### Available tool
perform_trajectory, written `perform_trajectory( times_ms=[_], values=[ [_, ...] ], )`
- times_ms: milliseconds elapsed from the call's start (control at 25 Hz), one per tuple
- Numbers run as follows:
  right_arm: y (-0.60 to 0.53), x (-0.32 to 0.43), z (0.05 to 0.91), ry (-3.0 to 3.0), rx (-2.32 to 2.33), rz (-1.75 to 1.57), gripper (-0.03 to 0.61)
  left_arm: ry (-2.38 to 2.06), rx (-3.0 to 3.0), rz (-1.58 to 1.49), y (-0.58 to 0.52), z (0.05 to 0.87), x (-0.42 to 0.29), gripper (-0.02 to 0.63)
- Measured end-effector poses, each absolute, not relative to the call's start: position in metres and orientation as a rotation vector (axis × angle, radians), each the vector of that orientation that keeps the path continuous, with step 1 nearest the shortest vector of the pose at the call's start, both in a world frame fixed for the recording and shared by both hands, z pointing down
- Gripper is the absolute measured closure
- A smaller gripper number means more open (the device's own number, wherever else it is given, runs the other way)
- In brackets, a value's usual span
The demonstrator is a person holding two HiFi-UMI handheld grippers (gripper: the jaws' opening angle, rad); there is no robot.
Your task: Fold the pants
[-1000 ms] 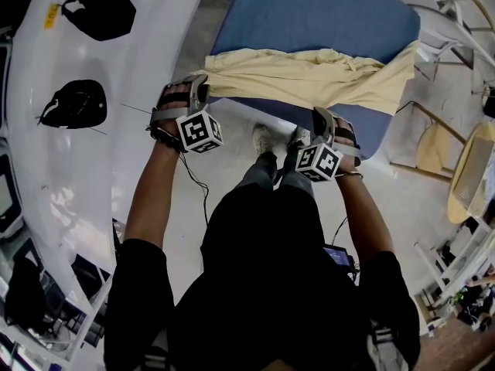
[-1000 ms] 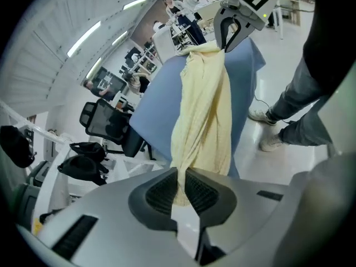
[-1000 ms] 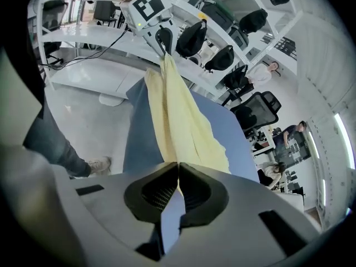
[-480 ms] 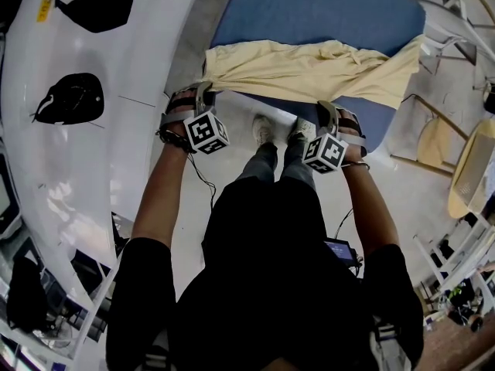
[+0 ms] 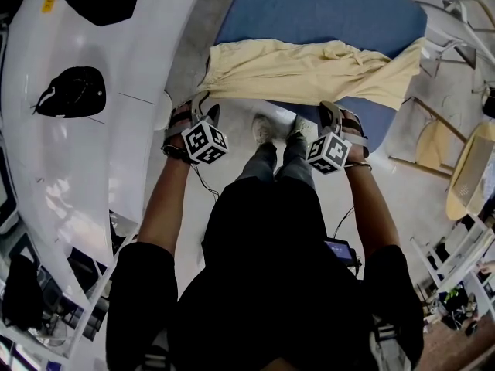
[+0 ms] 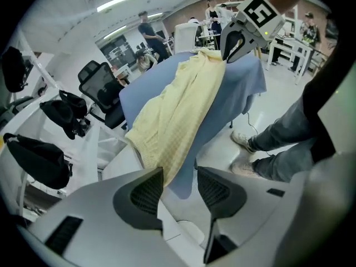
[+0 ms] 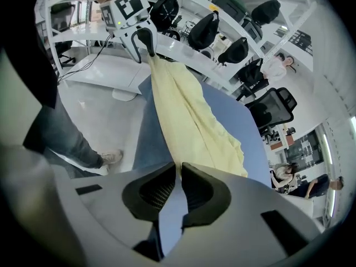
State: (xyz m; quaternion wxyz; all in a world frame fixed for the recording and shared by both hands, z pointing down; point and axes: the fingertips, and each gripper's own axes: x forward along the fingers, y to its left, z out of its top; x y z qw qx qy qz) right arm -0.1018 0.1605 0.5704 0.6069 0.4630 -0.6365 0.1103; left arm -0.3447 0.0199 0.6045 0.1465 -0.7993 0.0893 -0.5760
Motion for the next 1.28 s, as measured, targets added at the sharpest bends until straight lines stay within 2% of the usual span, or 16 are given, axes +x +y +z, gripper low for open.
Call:
perform_trajectory(
  times_ms=[120,560,920,1160,1280],
  values=[
    [0.170,-0.105,0.573,-1.485,1.045,0.287,0.512,0.304,-2.364,-1.674,0.022,0.600,-0.353,0.408],
    [0.146,-0.105,0.539,-1.601,1.141,0.301,0.505,0.389,-2.487,-1.640,0.003,0.563,-0.353,0.410],
    [0.073,-0.046,0.531,-1.583,1.217,0.238,0.506,0.348,-2.495,-1.647,-0.051,0.553,-0.309,0.456],
    [0.047,-0.013,0.558,-1.602,1.170,0.512,0.503,0.293,-2.611,-1.755,-0.076,0.573,-0.282,0.457],
    [0.039,-0.005,0.572,-1.620,1.132,0.613,0.464,0.284,-2.612,-1.804,-0.080,0.585,-0.272,0.452]
  ],
)
